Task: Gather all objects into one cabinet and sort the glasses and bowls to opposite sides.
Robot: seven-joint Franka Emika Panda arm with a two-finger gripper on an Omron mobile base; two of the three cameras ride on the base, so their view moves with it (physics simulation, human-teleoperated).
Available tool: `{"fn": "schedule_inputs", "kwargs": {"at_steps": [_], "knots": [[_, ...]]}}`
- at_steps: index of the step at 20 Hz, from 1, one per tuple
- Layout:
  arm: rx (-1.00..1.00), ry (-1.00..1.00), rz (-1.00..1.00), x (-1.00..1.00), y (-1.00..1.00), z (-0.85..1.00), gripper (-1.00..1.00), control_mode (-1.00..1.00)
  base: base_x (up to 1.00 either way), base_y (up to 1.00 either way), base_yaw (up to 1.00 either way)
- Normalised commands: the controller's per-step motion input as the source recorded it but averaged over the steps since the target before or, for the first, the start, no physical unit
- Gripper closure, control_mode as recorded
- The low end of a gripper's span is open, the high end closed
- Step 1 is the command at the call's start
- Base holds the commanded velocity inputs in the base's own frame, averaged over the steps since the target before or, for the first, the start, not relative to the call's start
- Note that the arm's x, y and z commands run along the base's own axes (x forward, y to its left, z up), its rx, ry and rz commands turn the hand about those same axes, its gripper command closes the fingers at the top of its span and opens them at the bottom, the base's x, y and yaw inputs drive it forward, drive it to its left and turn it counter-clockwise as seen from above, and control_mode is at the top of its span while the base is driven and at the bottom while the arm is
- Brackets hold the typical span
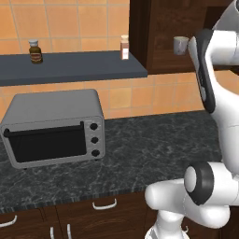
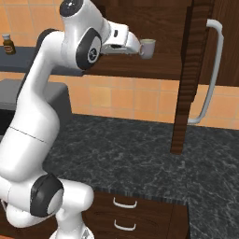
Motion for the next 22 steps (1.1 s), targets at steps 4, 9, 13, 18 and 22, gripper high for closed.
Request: {"fn": "schedule_inputs", "kwargs": {"at_steps": [4, 9, 13, 18, 22], "knots": [[-0.3, -0.26, 0.0, 0.82, 0.0, -0.41, -1.0, -1.0, 0.0, 0.0, 0.0], [-0.09, -0.01, 0.0, 0.73, -0.05, 0.03, -1.0, -1.0, 0.0, 0.0, 0.0], [0.1, 0.17, -0.03, 0.38, -0.08, 0.39, -1.0, -1.0, 0.0, 0.0, 0.0], [0.22, 0.17, -0.1, 0.1, -0.11, 0.22, -1.0, -1.0, 0.0, 0.0, 0.0], [0.02, 0.0, -0.08, 0.3, -0.02, -0.34, -1.0, -1.0, 0.0, 0.0, 0.0]]}}
